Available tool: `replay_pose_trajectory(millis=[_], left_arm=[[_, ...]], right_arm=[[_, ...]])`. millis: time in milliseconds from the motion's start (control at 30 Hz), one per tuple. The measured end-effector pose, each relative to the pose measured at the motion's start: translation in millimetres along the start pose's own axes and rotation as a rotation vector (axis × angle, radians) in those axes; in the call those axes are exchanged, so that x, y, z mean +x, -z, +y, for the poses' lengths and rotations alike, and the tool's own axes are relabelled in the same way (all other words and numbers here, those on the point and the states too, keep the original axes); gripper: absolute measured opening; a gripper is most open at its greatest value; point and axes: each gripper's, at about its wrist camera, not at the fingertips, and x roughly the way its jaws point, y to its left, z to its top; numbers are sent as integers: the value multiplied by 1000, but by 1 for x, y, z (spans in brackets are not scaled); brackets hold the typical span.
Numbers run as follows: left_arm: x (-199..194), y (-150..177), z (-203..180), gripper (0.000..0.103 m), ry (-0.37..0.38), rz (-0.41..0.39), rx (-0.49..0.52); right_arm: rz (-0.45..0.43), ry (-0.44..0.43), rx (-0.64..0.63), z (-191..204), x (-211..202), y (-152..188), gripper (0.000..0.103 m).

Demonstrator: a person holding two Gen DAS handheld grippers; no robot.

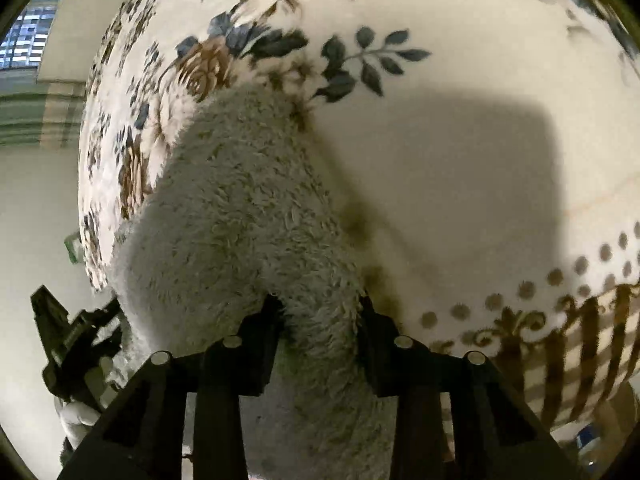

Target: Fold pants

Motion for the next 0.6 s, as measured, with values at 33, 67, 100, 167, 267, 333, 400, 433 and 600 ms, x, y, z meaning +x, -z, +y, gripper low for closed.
replay_pose_trajectory(millis=[33, 67, 100, 167, 267, 333, 400, 433, 600], left_arm=[[-8, 2, 2, 67, 17, -9, -8], [-24, 9, 5, 67, 43, -37, -19], [-37, 14, 7, 68, 57, -60, -27], [-69, 33, 17, 88, 89, -116, -52], [-109, 62, 46, 97, 70, -208, -125], [-125, 78, 72, 97, 48, -258, -192], [-133, 92, 107, 97, 15, -295, -284], [-131, 98, 125, 97, 5, -311, -335], [-99, 103, 216, 97, 113, -342, -651]], right_arm=[[-8, 24, -7, 5, -5, 2, 55], [-26, 37, -15, 11, -12, 4, 64], [-48, 46, -25, 17, -20, 7, 72], [-99, 48, -56, 34, -39, 19, 87], [-126, 44, -112, 64, -58, 40, 93], [-123, 63, -146, 82, -59, 51, 93], [-115, 73, -183, 99, -55, 58, 93], [-101, 76, -201, 107, -48, 62, 93], [-39, 109, -242, 130, -9, 66, 93]])
